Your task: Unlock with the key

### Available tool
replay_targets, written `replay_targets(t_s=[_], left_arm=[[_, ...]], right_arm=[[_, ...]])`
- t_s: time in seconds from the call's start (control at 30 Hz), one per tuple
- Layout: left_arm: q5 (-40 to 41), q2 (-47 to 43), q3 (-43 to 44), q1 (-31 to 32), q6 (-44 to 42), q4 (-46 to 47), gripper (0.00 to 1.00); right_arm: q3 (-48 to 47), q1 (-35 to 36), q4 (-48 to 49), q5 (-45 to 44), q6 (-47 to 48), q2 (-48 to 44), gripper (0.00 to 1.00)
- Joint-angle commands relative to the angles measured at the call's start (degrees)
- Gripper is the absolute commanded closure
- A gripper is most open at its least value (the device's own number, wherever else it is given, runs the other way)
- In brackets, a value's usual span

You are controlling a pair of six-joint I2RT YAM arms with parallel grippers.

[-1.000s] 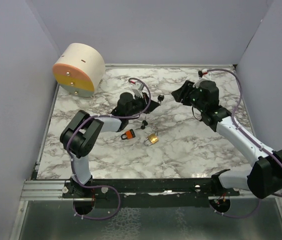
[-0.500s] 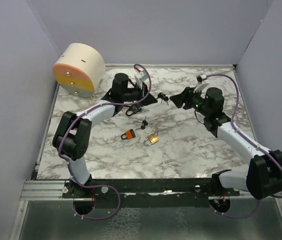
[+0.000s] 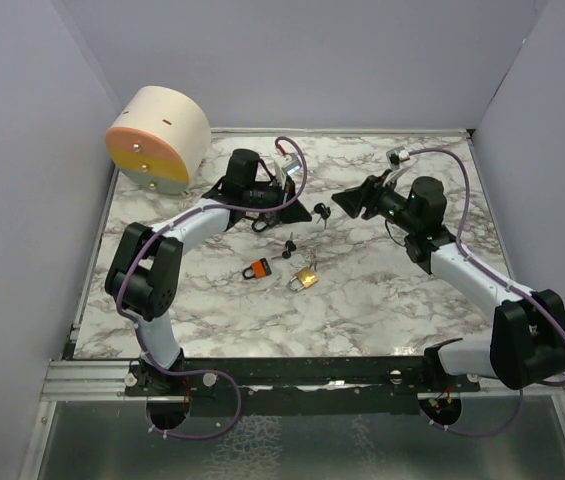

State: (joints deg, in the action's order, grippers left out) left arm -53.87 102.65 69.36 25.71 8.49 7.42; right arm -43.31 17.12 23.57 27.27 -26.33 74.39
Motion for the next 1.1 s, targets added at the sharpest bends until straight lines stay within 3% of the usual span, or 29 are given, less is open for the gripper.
replay_targets(t_s=[0.0,0.43,0.8,1.07], left_arm=[[-3.93,-1.92,2.50,0.16,-3.39,-2.36,1.00],[-1.53,-3.43,3.50,1.88,-5.54,-3.45,1.00],[4.94,-3.55,6.19,0.79,-0.11,1.14,1.00],[4.16,-3.05,6.53,0.66,0.19,1.44,1.00]], right_arm=[[-0.32,-0.26,3.18,2.90,-0.08,3.23,0.50],[-2.57,-0.25,-1.05,0.98,1.30,8.97,0.50],[-2.84,-0.26,-7.31,-1.30,3.78,6.03,0.50],[-2.52,-0.25,-9.47,-6.85,3.99,2.41,0.50]])
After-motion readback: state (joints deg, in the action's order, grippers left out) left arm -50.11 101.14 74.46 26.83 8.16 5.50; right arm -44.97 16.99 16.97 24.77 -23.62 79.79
